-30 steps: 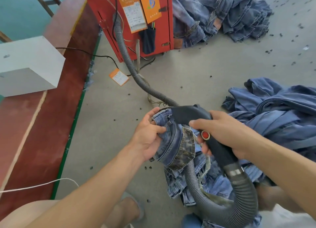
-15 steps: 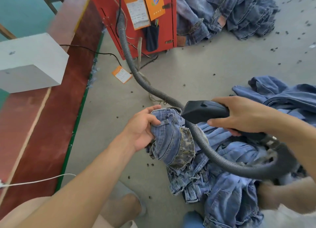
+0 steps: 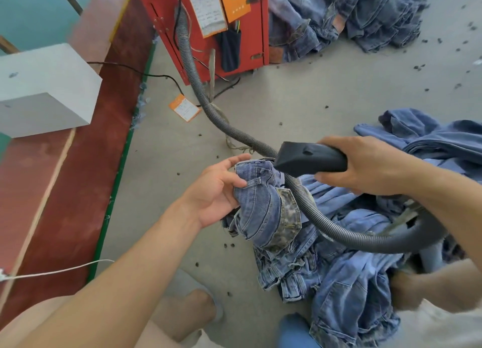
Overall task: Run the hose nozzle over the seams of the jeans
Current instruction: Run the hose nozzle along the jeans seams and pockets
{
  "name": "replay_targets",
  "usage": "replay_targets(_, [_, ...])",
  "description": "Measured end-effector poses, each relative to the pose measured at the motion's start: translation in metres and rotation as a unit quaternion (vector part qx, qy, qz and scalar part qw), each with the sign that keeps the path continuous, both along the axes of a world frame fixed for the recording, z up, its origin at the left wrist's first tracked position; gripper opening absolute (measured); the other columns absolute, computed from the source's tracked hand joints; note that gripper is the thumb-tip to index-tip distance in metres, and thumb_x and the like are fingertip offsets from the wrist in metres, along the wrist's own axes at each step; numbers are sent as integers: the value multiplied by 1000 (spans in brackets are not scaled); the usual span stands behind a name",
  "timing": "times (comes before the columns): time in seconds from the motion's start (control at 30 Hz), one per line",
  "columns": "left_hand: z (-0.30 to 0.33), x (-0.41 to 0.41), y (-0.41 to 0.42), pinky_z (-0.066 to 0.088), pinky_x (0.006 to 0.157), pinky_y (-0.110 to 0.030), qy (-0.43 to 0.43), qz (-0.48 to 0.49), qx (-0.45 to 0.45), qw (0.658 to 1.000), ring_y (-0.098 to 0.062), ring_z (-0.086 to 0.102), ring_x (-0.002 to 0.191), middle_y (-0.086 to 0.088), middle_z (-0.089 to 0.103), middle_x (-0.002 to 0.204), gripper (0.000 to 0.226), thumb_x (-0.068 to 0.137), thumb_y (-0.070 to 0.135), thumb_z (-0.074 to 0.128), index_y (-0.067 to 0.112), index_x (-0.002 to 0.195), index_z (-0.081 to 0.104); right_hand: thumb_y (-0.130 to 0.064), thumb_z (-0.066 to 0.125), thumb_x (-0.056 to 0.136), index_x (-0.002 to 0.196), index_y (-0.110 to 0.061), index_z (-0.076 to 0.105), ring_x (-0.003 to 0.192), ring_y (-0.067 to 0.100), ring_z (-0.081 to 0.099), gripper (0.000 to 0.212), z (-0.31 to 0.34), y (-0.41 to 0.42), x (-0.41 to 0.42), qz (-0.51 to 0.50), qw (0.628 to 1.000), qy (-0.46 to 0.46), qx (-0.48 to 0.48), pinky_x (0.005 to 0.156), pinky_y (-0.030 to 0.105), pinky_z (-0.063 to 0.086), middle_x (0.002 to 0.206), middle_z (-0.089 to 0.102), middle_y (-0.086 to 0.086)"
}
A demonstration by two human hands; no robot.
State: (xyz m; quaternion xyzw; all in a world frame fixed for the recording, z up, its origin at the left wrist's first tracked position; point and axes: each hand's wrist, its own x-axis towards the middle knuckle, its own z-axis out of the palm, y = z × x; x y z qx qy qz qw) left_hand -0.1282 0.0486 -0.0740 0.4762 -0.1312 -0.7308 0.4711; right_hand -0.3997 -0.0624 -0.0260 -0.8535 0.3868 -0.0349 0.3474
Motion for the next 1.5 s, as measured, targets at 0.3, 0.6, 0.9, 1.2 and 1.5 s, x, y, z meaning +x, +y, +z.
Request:
replay_targets(0.3, [-3,1,3,53,93,-53,3,-67,-31,997,-37,64,108,-26,63,123,70,86,-21,47,10,149,45,-38,74,89,113,-41,61,72,-8,61,28,-8,18,25,24,998,-44,-35,59,14,43,80,67,-18])
replay_targets(0.6, [-3,-1,4,43,105,-58,22,-65,-36,997,-40,54,115,-28,50,133,75,84,-19,52,10,153,42,-39,73,87,117,-41,61,69,1,64,32,0,24,16,24,999,17,-31,65,24,52,83,71,-13])
replay_targets(0.9, [-3,-3,5,47,101,-52,41,-39,-33,998,-35,62,111,-22,59,130,74,83,-17,55,8,151,44,-36,75,86,108,-41,61,67,-5,61,27,5,8,5,-17,998,6,-53,58,12,44,72,65,-21])
replay_targets(1.2, [-1,-5,5,49,98,-49,26,-12,0,1000,-36,59,114,-24,58,132,67,87,-17,44,5,151,46,-34,74,91,105,-34,61,59,-5,63,19,-5,18,29,-47,997,-54,-12,52,12,46,73,65,-11])
replay_targets(1.5, [-13,-8,7,55,71,-46,-87,115,226,963,-33,72,79,-21,76,84,29,109,15,46,-2,100,67,-48,71,91,95,-36,58,51,-1,65,18,5,6,3,-78,997,-19,-12,46,14,46,68,69,-23])
